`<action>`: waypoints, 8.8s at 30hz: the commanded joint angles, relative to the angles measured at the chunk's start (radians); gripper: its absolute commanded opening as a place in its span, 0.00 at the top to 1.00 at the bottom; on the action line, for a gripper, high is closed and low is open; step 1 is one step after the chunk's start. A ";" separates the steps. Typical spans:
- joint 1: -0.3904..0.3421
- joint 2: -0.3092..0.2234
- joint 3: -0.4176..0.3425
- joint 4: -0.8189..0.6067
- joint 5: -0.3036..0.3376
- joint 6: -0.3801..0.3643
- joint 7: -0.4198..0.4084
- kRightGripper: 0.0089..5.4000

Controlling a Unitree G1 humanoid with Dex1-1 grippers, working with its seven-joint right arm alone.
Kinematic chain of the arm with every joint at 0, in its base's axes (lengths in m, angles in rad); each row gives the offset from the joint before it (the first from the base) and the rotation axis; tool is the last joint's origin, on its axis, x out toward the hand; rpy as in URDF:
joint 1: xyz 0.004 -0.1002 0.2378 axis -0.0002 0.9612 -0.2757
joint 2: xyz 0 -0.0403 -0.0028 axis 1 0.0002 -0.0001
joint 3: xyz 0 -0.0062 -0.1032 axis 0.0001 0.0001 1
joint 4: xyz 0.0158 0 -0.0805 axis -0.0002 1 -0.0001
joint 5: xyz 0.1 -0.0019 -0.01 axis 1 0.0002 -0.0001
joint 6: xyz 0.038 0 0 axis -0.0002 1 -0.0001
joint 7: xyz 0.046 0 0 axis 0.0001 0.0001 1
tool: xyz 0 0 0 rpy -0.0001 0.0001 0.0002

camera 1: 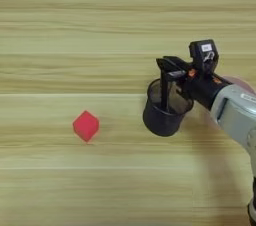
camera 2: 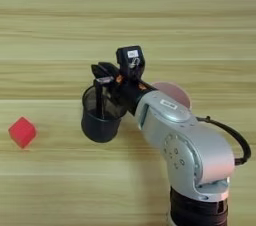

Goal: Move the objects on the table

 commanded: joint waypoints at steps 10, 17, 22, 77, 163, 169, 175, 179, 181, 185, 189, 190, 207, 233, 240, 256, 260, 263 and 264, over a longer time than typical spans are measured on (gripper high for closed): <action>-0.095 -0.021 -0.059 -0.068 0.022 -0.023 -0.010 0.87; -0.114 -0.019 -0.083 -0.085 0.040 -0.017 -0.013 0.87; -0.132 -0.024 -0.100 -0.090 0.055 -0.010 -0.020 0.87; -0.174 -0.305 -0.501 0.064 0.181 -0.067 0.000 0.87; 0.130 -0.255 -0.344 -0.056 0.141 -0.270 0.074 0.04; 0.153 -0.248 -0.312 -0.134 0.163 -0.286 0.098 0.01; 0.184 -0.245 -0.265 -0.212 0.171 -0.318 0.125 0.01; 0.212 -0.246 -0.234 -0.261 0.179 -0.330 0.140 0.01; 0.224 -0.244 -0.215 -0.282 0.184 -0.337 0.147 0.01; 0.255 -0.235 -0.140 -0.311 0.180 -0.355 0.164 0.01; 0.283 -0.227 -0.043 -0.333 0.167 -0.373 0.176 0.01; 0.291 -0.225 -0.016 -0.337 0.160 -0.380 0.180 0.01; 0.428 -0.218 0.396 -0.261 -0.056 -0.511 0.246 0.01; 0.439 -0.024 0.523 0.224 -0.351 -0.811 0.150 0.01; 0.440 -0.002 0.525 0.253 -0.384 -0.850 0.140 0.01; 0.433 0.022 0.476 0.282 -0.431 -0.873 0.115 0.01; 0.428 0.028 0.457 0.291 -0.434 -0.872 0.110 0.01; 0.429 0.031 0.455 0.291 -0.436 -0.872 0.111 0.01; 0.432 0.030 0.456 0.283 -0.436 -0.871 0.113 0.01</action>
